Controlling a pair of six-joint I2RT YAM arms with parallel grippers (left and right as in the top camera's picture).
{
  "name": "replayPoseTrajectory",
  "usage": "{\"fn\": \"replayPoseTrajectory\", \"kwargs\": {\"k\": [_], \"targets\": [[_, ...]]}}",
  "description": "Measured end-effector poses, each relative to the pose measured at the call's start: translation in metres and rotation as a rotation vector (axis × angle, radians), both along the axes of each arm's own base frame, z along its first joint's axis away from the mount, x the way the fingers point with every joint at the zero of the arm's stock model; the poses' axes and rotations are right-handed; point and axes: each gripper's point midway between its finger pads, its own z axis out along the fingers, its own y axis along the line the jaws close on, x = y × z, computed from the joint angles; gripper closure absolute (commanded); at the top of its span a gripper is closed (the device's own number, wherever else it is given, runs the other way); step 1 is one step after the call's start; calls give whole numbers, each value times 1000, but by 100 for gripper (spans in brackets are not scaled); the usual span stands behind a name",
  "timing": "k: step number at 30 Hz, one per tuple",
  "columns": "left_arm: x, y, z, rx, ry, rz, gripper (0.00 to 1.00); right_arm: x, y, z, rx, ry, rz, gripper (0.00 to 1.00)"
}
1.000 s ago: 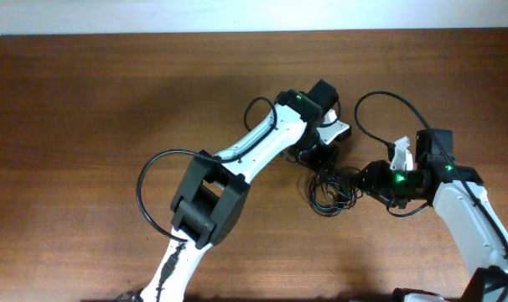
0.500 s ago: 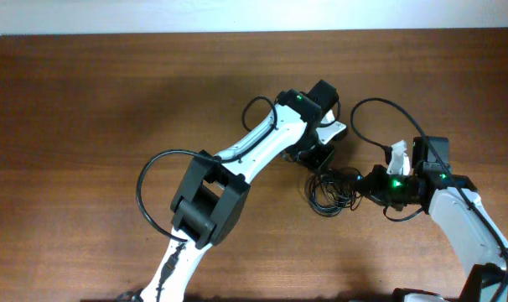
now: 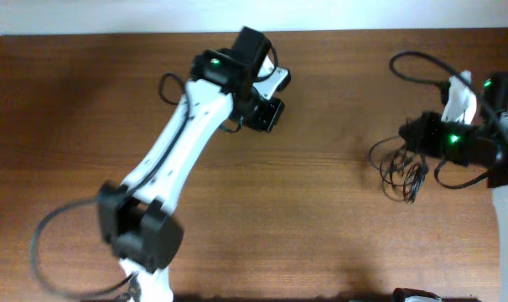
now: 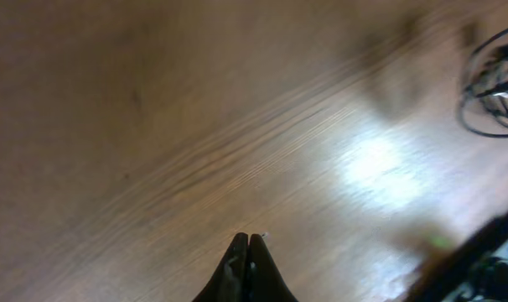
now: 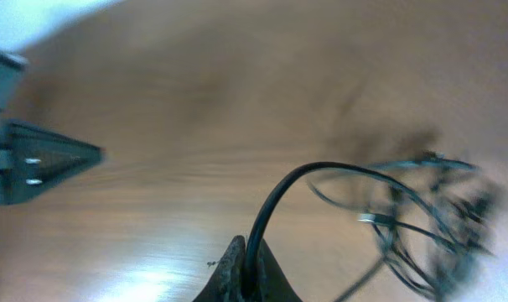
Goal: Untangle cables
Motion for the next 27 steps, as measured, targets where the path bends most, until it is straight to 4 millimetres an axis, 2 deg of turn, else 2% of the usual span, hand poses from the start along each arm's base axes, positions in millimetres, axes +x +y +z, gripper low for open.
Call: {"fn": "replayPoseTrajectory", "kwargs": {"k": [1,2,3,4,5,6,10,12,14,15,17,18,21,23,27], "targets": [[-4,1,19,-24,-36,3,81,3,19,26,83,-94,98,96],[-6,1,29,-37,-55,3,78,2,31,40,137,-144,160,96],[-6,1,32,-41,-61,4,71,-2,43,55,205,-187,232,96],[-6,1,30,-39,-54,10,59,-8,54,64,266,-207,294,96],[-5,1,26,-37,-45,14,46,-13,62,69,303,-216,337,96],[-4,1,23,-34,-38,17,43,-19,69,72,326,-225,383,96],[-8,-5,24,-65,-26,-20,14,-37,101,79,351,-263,548,96],[-13,-11,26,-96,-17,-61,7,-39,107,78,350,-262,572,96],[-21,-17,28,-129,2,-113,4,-36,109,71,347,-219,553,96],[-22,-18,26,-135,11,-125,5,-31,107,59,323,-157,504,96],[-23,-24,9,-145,66,-150,6,-22,104,35,277,-41,421,96],[-21,-31,-18,-147,137,-170,5,-22,106,32,284,-26,420,96],[-36,-46,-52,-224,266,-300,3,-23,110,37,318,-27,431,96],[-44,-53,-67,-273,320,-368,2,-23,111,38,327,-24,432,96],[-47,-61,-89,-320,366,-417,5,-20,112,42,329,-54,441,96]]}}
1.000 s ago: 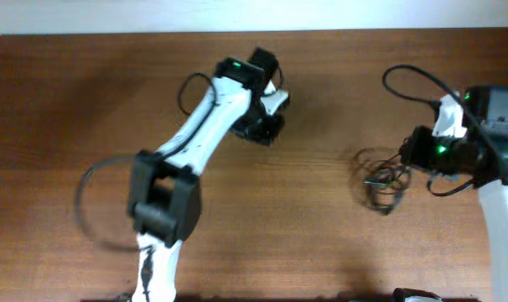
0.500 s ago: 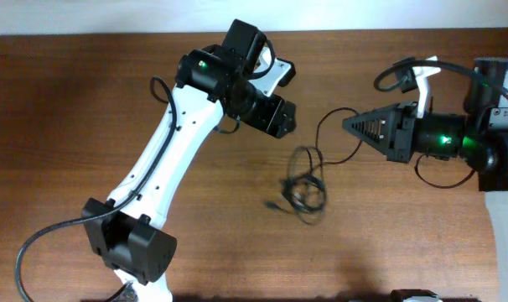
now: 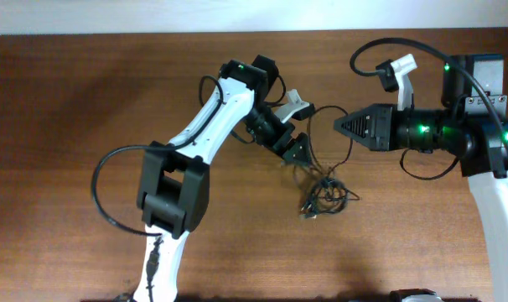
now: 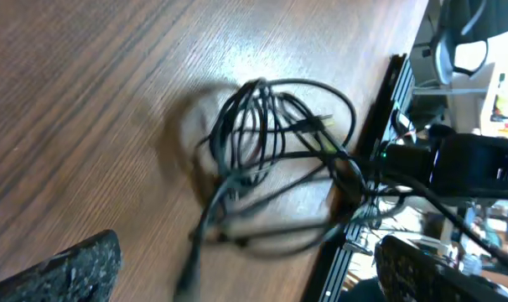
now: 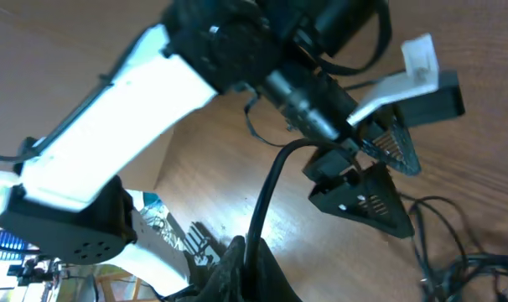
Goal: Untangle cables
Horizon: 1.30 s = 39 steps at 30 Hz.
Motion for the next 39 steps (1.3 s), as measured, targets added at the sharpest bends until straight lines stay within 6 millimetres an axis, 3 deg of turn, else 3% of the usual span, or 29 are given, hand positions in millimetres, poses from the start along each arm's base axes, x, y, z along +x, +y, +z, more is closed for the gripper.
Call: {"fn": "replayPoseTrajectory", "kwargs": {"k": [7,8,10,14,16,17,20,22,25,28,30,31,32,34,35,36,38,39], "targets": [[-6,-12,-41,-21,113,-15,10,0,18,44,169,-182,145,96],[-8,-15,-45,-22,115,-23,14,1,23,63,225,-272,201,96],[-17,-23,-54,-16,132,-49,34,7,26,88,272,-385,237,96],[-33,-40,-58,-9,123,-106,46,14,28,141,351,-525,242,96],[-40,-47,-68,29,126,-116,66,20,25,154,381,-510,190,96],[-44,-49,-77,60,136,-117,70,24,22,154,386,-488,160,96],[-54,-47,-105,189,159,-108,90,40,1,141,384,-374,40,96],[-51,-40,-112,292,146,-70,100,50,-16,126,363,-299,-44,96],[-43,-27,-112,432,119,10,100,59,-35,93,294,-189,-162,96],[-31,-3,-111,561,88,88,100,62,-51,45,129,-97,-278,96],[-10,16,-107,605,42,159,100,62,-61,27,38,-84,-321,96],[6,28,-102,622,4,216,93,61,-65,19,-2,-73,-332,96],[22,40,-92,622,-27,281,78,59,-67,13,-32,-69,-335,96],[49,59,-58,591,-91,408,61,55,-70,4,-68,-43,-340,96],[61,70,-30,561,-135,473,34,53,-73,-1,-88,-27,-348,96],[69,80,0,526,-182,530,18,51,-76,-7,-115,-7,-362,96],[74,92,38,483,-232,595,23,47,-84,-20,-170,39,-399,96],[75,98,46,478,-240,615,38,45,-88,-25,-194,56,-410,96]]}}
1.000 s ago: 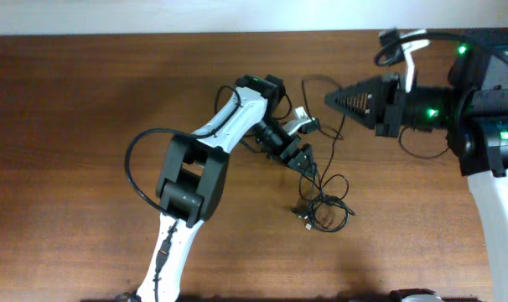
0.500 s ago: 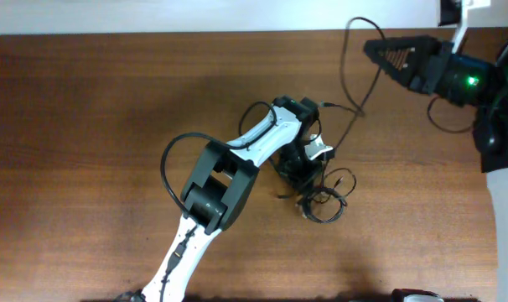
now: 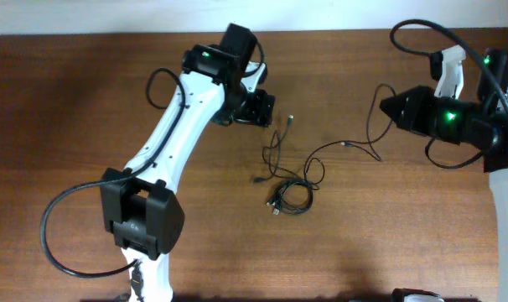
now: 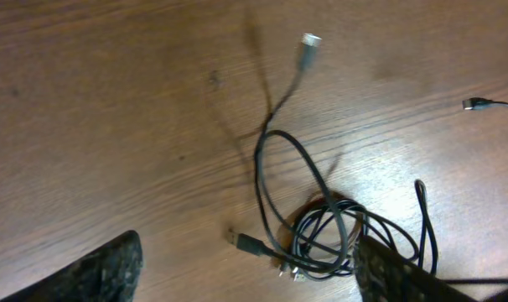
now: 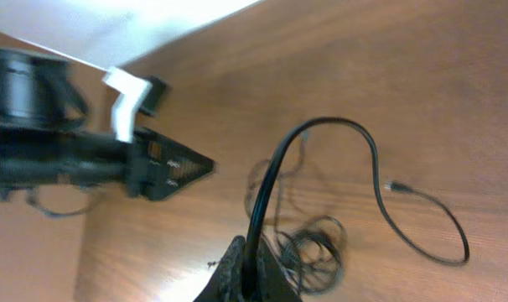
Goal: Untangle cables
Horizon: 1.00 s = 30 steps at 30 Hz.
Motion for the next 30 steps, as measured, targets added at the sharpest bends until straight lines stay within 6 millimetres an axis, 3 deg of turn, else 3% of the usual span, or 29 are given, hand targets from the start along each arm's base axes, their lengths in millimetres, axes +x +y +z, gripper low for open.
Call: {"fn": "replayPoseTrajectory", "kwargs": {"k": [1,2,4,5,12,15,18,21,25,29,30], "targets": [[0,3,0,4,3,10,48,-1,-2,-3,-15,8,-6,96],[-1,7,-3,19,15,19,50,-2,-4,-5,-29,16,-12,96],[-7,11,-11,36,59,22,34,-4,-8,-10,-50,37,-25,96],[-16,10,-14,39,102,21,21,-8,-11,-15,-68,63,-39,96],[-53,-27,-45,-4,248,-64,29,-34,-32,-49,-199,230,-96,96],[-73,-28,-61,8,326,-65,28,-41,-61,-74,-349,305,-183,96],[-78,-25,-67,19,349,-54,26,-54,-101,-103,-526,421,-342,96],[-78,-23,-67,24,353,-43,19,-56,-137,-113,-662,482,-518,96],[-82,4,-69,108,392,0,18,-45,-169,-128,-701,530,-651,96],[-73,35,-68,108,420,76,18,-37,-186,-164,-711,647,-668,95],[-73,35,-67,81,429,58,18,-37,-191,-175,-713,685,-671,82]]}}
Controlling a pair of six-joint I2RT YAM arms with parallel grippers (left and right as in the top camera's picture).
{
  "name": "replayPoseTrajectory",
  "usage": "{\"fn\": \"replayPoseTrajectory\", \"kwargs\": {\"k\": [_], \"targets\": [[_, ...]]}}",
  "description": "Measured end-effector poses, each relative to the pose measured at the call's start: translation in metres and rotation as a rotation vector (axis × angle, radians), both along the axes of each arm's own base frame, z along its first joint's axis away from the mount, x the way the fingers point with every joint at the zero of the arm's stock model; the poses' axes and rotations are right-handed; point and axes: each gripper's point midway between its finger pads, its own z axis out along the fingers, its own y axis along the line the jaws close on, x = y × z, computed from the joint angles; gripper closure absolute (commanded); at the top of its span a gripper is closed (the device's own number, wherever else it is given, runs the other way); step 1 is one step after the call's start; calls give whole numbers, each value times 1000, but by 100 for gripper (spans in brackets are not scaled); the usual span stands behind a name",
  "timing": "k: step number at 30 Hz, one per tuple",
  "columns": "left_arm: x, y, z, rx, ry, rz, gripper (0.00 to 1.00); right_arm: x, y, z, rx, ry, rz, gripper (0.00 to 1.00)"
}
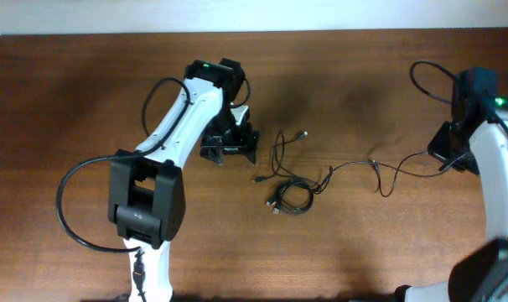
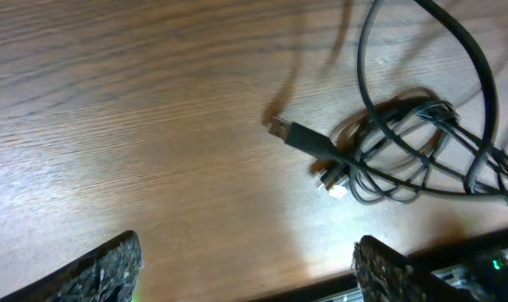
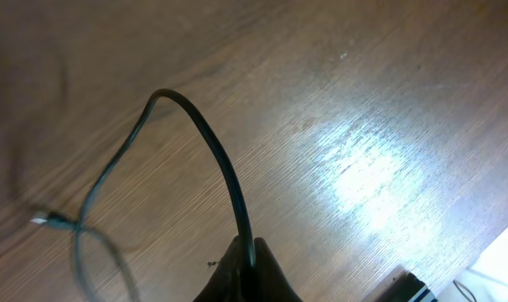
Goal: Untangle cables
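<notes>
The black cable tangle (image 1: pixel 292 197) lies mid-table and shows as a coil (image 2: pixel 396 159) in the left wrist view, with a USB plug (image 2: pixel 292 132) sticking out of it. A looser loop (image 1: pixel 281 149) lies just behind it. One thin cable (image 1: pixel 380 168) runs from the tangle to the right. My right gripper (image 1: pixel 445 151) is shut on that cable (image 3: pixel 212 151), which arcs up from the fingers (image 3: pixel 247 273). My left gripper (image 1: pixel 229 149) stands open left of the tangle, nothing between its fingers (image 2: pixel 103 268).
The brown wooden table (image 1: pixel 86 101) carries only the cables. Its back edge meets a white wall (image 1: pixel 321 13). The left arm's own black lead (image 1: pixel 69 210) loops out at the left. A table edge (image 3: pixel 489 252) shows at the right wrist view's lower right.
My right gripper has moved right and nearer the front, and its cable now lies stretched out from the tangle. My left gripper, still open, has moved from behind the cables to their left.
At first the tangle was at the right under my right gripper, which was shut on a cable; the left was shut at the back. Then both grippers met mid-table, the left open. Then the tangle lay mid-table, one cable drawn right, now stretched further.
</notes>
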Motion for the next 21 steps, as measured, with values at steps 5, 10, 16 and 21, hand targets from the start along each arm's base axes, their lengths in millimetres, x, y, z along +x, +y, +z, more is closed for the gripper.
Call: {"fn": "replayPoseTrajectory", "kwargs": {"k": [5,10,16,21], "targets": [[-23,-30,10,-151,49,-140,18,6,-9,-44,126,62,-43,38],[-38,-52,12,-172,65,-209,0,4,39,-26,405,78,92,31],[-21,-59,7,-153,7,-127,1,0,106,-4,751,48,264,39],[-14,-58,-2,-35,-43,-69,1,14,164,2,837,15,425,39]]}}
